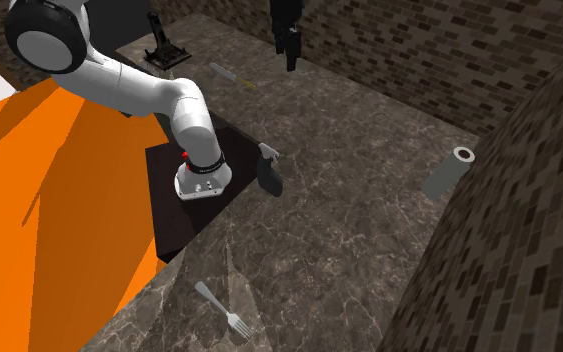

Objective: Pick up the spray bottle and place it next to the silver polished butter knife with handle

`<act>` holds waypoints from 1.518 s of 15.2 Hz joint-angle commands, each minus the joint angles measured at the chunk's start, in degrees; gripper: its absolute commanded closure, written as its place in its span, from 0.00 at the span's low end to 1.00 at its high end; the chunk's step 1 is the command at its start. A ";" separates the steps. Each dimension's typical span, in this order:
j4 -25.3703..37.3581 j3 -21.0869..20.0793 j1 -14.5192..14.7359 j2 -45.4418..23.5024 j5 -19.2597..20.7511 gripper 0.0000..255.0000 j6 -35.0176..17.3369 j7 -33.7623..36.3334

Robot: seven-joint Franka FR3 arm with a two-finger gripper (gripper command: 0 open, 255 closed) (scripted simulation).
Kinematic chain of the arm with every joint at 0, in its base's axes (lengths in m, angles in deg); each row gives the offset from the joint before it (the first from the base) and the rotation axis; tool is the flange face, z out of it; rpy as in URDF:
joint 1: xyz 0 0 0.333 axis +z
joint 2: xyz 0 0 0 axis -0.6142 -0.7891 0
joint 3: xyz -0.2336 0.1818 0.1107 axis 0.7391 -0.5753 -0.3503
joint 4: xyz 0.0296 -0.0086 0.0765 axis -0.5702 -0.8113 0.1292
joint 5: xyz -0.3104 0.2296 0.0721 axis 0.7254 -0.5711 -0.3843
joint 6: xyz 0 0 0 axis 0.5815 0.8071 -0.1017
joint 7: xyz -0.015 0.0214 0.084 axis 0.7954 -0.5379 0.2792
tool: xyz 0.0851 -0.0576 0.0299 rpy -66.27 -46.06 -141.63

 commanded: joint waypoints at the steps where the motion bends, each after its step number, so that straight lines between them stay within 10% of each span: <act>1: 0.00 0.00 0.00 0.00 0.00 0.00 0.00 0.00; 23: -12.58 22.22 -18.93 -24.17 -2.67 0.00 -13.25 11.70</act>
